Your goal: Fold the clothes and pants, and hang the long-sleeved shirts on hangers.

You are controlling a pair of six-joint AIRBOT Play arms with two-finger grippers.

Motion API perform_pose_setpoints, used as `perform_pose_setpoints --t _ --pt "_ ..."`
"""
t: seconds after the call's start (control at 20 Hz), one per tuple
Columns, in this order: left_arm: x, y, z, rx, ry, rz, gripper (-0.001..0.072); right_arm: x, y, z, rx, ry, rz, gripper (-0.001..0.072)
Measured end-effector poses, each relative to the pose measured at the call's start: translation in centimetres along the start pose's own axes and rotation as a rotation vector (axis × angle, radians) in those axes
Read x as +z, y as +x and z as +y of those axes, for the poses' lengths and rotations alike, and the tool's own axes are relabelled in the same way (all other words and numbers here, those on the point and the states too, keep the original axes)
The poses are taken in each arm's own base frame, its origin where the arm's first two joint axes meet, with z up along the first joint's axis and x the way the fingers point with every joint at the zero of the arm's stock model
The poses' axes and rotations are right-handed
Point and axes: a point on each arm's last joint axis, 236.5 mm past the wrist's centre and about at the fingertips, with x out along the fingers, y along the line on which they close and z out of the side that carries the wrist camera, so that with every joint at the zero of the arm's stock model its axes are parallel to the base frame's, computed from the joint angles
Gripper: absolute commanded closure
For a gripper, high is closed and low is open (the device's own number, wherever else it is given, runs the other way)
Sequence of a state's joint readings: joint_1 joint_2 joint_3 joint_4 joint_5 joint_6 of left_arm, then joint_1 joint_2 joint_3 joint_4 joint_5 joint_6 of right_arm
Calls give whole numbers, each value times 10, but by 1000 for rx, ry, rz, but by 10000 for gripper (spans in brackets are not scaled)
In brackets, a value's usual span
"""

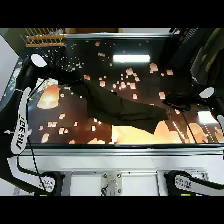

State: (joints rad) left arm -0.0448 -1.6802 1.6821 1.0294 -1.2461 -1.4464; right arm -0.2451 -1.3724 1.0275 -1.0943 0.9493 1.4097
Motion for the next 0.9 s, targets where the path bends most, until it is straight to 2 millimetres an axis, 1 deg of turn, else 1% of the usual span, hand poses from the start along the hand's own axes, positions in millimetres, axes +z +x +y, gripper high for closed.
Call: perform_pose_setpoints --t 0.1,0.35,0.4,0.45,0.55,0.6,0.65,0.7,0.75,0.8,0.85,0.9 --pt "0 1 1 0 -1 1 698 -14 16 6 56 -15 75 108" --pt "-1 2 2 0 -3 7 698 -44 44 34 132 -109 193 108" --pt "-1 2 2 0 -4 6 698 -49 50 39 138 -124 209 130" --pt "-1 2 2 0 -4 6 698 -53 56 43 142 -136 221 245" --pt "-1 2 2 1 -3 6 697 -60 66 50 146 -164 240 658" --pt "-1 2 2 1 -3 6 698 -62 69 55 150 -182 242 711" --pt "-1 1 2 1 -4 5 698 -60 69 58 153 -200 232 711" --pt "0 -1 2 2 -3 0 699 -54 65 62 155 -222 212 712" --pt "3 -8 0 2 2 -15 699 -42 55 69 161 -248 172 712" --pt "6 -19 -4 4 11 -39 699 -27 40 77 166 -276 121 711" --pt "11 -36 -10 4 24 -76 698 -9 17 86 172 -310 55 711" --pt "15 -55 -18 4 40 -115 698 12 -15 97 176 -347 -29 712"
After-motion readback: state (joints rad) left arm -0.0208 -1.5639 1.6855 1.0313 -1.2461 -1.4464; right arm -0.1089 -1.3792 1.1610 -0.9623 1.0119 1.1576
